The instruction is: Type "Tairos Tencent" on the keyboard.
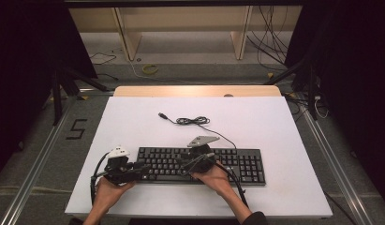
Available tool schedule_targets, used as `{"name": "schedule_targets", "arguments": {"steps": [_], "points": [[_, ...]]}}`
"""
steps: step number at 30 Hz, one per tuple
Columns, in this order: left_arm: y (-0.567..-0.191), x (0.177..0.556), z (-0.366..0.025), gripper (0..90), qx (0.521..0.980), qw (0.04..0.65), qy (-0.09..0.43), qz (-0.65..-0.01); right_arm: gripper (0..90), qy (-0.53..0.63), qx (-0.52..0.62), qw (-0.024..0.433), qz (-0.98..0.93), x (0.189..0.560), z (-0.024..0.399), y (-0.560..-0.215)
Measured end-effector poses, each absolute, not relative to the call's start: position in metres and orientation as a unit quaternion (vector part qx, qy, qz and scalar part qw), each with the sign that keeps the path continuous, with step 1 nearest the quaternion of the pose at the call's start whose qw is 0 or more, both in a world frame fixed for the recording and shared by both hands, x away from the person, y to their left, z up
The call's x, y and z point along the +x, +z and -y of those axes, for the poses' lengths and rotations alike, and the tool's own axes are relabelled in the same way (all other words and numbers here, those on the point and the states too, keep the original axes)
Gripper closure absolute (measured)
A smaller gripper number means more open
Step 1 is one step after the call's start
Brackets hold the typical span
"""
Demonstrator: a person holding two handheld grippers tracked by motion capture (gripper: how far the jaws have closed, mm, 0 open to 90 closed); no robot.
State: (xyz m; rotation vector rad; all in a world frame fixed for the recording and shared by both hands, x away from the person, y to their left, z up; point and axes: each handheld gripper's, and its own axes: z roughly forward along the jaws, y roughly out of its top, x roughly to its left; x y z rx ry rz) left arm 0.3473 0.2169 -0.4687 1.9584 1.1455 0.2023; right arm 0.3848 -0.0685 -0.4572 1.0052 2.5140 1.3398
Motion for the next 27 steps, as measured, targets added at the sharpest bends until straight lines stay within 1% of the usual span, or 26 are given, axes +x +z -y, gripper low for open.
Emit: {"name": "schedule_targets", "arguments": {"steps": [6, 11, 16, 27], "points": [[-0.47, 0.348, -0.218, 81.2, 0.79, 0.401, 0.086, -0.456, 79.7, 0.442, 0.329, 0.058, -0.833, 0.387, 0.063, -0.457], [-0.471, 0.348, -0.218, 88.6, 0.795, 0.391, 0.087, -0.455, 86.1, 0.437, 0.326, 0.057, -0.836, 0.39, 0.056, -0.459], [-0.473, 0.349, -0.219, 89.1, 0.798, 0.386, 0.084, -0.454, 90.0, 0.429, 0.325, 0.06, -0.84, 0.393, 0.047, -0.46], [-0.474, 0.35, -0.219, 89.1, 0.801, 0.379, 0.08, -0.455, 90.0, 0.412, 0.33, 0.057, -0.847, 0.401, 0.035, -0.469]]}}
